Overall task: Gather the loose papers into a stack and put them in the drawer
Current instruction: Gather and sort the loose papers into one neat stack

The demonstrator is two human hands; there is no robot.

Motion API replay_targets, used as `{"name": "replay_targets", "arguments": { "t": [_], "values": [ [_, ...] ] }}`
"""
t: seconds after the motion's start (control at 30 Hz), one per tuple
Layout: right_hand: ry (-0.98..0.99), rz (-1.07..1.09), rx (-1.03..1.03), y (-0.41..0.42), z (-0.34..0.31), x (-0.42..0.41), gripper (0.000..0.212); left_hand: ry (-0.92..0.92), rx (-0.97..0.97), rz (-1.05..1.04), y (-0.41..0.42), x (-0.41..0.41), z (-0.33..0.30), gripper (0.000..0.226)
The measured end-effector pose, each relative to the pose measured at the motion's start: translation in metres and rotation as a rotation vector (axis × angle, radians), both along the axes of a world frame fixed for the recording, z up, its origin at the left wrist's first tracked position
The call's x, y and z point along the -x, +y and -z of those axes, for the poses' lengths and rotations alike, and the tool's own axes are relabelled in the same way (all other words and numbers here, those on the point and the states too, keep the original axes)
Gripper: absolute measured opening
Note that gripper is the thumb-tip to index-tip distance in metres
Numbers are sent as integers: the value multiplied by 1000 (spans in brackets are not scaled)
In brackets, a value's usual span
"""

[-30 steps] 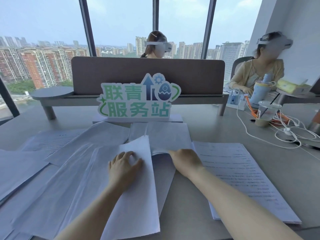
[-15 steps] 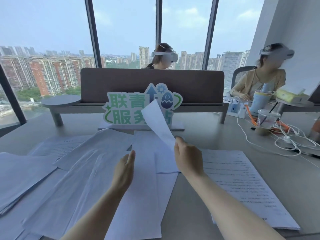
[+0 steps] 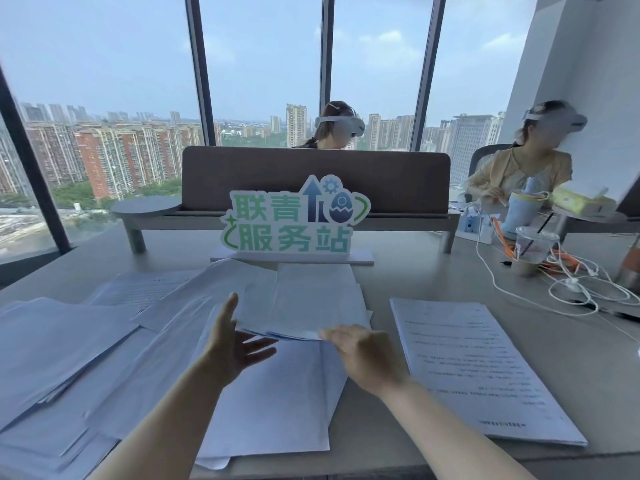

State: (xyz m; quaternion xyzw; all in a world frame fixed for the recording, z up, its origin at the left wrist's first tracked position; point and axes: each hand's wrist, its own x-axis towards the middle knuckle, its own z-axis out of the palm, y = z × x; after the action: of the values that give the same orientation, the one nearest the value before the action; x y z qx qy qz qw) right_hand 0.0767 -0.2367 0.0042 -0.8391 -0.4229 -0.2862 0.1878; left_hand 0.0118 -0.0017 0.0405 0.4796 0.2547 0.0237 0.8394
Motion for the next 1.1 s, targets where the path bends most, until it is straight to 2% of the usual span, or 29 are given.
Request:
{"name": "replay_targets", "arguments": {
  "t": [0.1,0.17,0.23,0.27,0.4,0.53,0.6,0.67,0.77,0.87,1.1],
  "values": [
    [-8,-81,27,-2,3,9,42,105,6,48,5,9,2,50],
    [2,-133,28,-2,6,13,40,169,-51,43,5,14,4,59],
    [12,-175,37,-2,9,17,40,253,-215,79,6,17,7,69],
    [26,-196,35,-1,11,19,40,291,-292,122,5,19,8,67],
    [112,-237,45,0,14,23,41,292,-406,203,1,22,6,27],
    [185,-225,182,-2,15,26,29,223,-510,156,0,21,11,29],
    [271,-161,212,-2,12,28,42,202,-496,138,-1,22,12,30],
    [389,-45,123,0,9,26,46,177,-505,111,-3,23,12,31],
    [503,299,-28,4,1,11,39,136,-536,53,-2,23,11,30],
    [641,620,-36,1,-7,-7,37,80,-556,-17,3,24,9,35],
    [861,846,31,12,-21,-38,56,-20,-566,-161,16,37,4,32]
  ]
}}
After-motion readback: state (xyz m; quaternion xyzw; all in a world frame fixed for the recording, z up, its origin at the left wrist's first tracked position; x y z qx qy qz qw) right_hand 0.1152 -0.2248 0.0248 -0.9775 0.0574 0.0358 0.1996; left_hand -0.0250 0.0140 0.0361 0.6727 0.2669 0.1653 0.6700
